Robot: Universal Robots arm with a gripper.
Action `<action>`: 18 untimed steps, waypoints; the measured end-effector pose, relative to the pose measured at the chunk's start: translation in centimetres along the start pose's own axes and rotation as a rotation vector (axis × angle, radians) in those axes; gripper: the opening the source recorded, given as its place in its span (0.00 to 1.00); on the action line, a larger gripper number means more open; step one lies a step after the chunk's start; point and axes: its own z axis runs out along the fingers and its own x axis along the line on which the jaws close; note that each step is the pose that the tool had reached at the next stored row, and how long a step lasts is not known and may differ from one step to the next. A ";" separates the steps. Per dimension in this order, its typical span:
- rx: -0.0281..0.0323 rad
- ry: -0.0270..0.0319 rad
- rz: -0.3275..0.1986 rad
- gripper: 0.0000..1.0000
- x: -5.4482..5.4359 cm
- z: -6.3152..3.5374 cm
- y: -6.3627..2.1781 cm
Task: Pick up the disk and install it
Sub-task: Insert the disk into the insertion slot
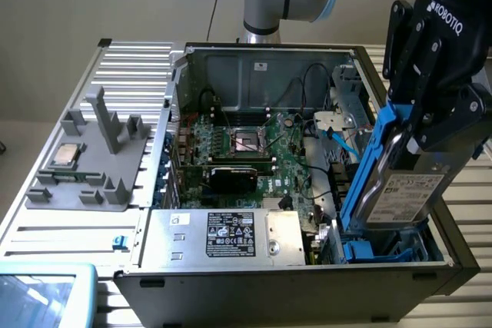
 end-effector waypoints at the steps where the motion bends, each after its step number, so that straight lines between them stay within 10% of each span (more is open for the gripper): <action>1: 0.0000 -0.0001 0.000 0.37 0.0 0.02 0.00; 9: 0.0000 0.0016 0.000 0.37 0.0 0.90 -0.14; 18: 0.0006 0.0176 0.000 0.37 -0.2 1.10 -0.10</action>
